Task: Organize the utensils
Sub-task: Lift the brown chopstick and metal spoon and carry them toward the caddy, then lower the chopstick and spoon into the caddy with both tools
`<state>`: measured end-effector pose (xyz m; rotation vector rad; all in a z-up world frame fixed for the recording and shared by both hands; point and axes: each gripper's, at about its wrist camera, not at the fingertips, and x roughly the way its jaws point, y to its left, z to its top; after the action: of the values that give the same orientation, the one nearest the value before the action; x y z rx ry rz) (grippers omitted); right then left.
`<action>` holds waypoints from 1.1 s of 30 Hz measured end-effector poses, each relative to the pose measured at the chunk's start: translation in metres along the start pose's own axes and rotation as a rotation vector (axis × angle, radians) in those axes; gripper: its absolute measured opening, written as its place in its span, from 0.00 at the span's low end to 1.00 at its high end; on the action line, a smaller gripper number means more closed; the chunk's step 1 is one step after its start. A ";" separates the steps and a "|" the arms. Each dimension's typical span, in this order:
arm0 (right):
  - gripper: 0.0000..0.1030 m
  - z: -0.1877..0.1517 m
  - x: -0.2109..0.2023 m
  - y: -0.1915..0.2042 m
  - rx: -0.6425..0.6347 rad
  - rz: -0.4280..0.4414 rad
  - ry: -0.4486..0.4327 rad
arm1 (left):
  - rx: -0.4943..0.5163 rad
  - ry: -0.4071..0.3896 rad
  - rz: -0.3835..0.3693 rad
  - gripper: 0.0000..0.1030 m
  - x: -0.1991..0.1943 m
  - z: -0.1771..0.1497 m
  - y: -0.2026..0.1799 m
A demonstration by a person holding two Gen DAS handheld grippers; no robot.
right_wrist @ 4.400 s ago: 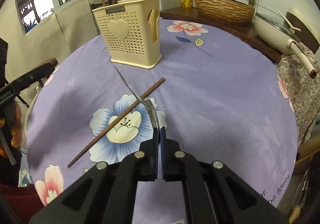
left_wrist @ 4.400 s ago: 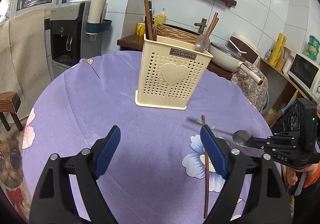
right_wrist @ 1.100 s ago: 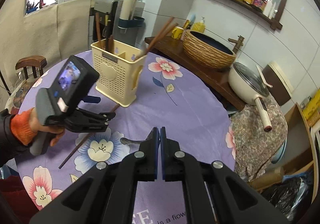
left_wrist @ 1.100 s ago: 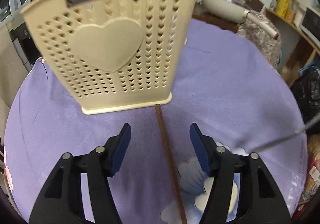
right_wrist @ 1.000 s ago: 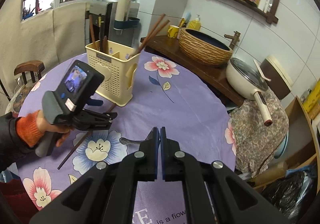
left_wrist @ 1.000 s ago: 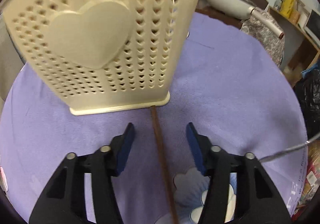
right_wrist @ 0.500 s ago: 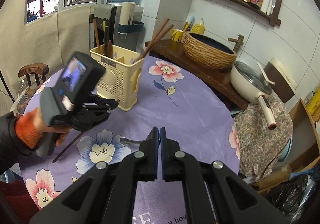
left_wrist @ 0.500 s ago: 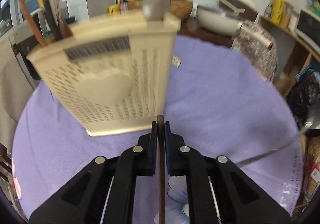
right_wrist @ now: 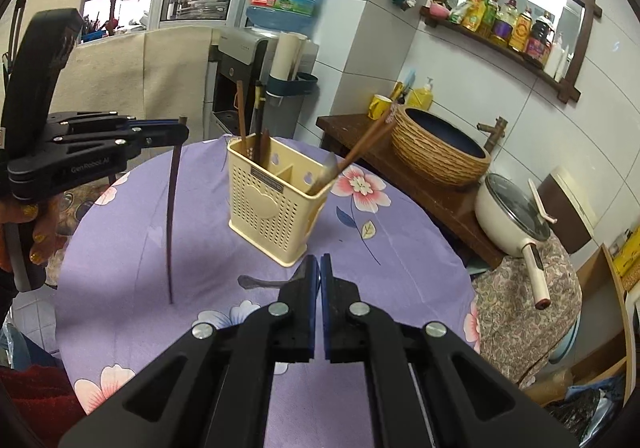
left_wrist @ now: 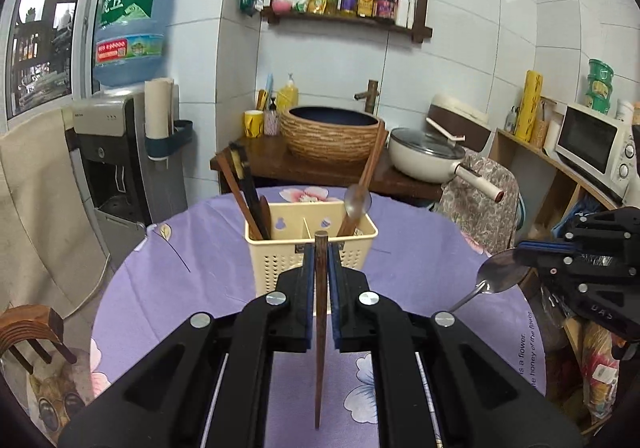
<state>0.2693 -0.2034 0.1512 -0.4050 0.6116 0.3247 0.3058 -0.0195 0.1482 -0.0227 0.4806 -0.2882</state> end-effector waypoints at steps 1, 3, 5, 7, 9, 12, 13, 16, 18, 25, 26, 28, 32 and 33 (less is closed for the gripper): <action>0.02 0.003 -0.002 0.002 -0.003 0.003 -0.005 | -0.001 -0.008 0.002 0.06 -0.005 0.002 0.003; 0.02 0.009 -0.004 0.004 -0.002 0.006 -0.014 | -0.010 -0.015 -0.004 0.06 -0.011 0.004 0.007; 0.02 0.016 -0.006 0.004 -0.001 0.007 -0.022 | -0.023 -0.019 -0.014 0.06 -0.015 0.009 0.010; 0.02 0.021 -0.008 0.005 0.001 0.002 -0.029 | -0.031 -0.024 -0.021 0.06 -0.020 0.014 0.013; 0.02 0.027 -0.009 0.004 0.005 0.002 -0.034 | -0.031 -0.032 -0.022 0.06 -0.021 0.019 0.013; 0.02 0.039 -0.011 0.002 -0.005 -0.021 -0.044 | -0.033 -0.042 -0.036 0.06 -0.026 0.032 0.013; 0.02 0.046 -0.013 0.000 -0.008 -0.031 -0.053 | -0.037 -0.047 -0.044 0.06 -0.028 0.038 0.014; 0.02 0.065 -0.017 -0.006 -0.018 -0.061 -0.073 | -0.042 -0.080 -0.056 0.06 -0.037 0.064 0.014; 0.02 0.082 -0.018 -0.012 -0.026 -0.087 -0.085 | -0.043 -0.112 -0.056 0.06 -0.045 0.086 0.015; 0.02 0.134 0.003 -0.027 -0.049 -0.155 -0.070 | -0.079 -0.213 0.009 0.06 -0.040 0.168 0.024; 0.02 0.137 0.009 -0.026 -0.054 -0.156 -0.062 | -0.084 -0.218 0.026 0.06 -0.035 0.175 0.026; 0.02 0.143 0.028 -0.022 -0.084 -0.169 -0.035 | -0.103 -0.209 0.043 0.06 -0.016 0.184 0.030; 0.02 0.136 0.063 -0.011 -0.115 -0.172 0.010 | -0.120 -0.184 0.078 0.06 0.023 0.174 0.037; 0.02 0.131 0.075 -0.008 -0.130 -0.178 0.029 | -0.122 -0.159 0.075 0.06 0.032 0.169 0.039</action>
<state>0.3943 -0.1370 0.2051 -0.5857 0.5801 0.1893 0.4213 0.0014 0.2803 -0.1452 0.3397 -0.1813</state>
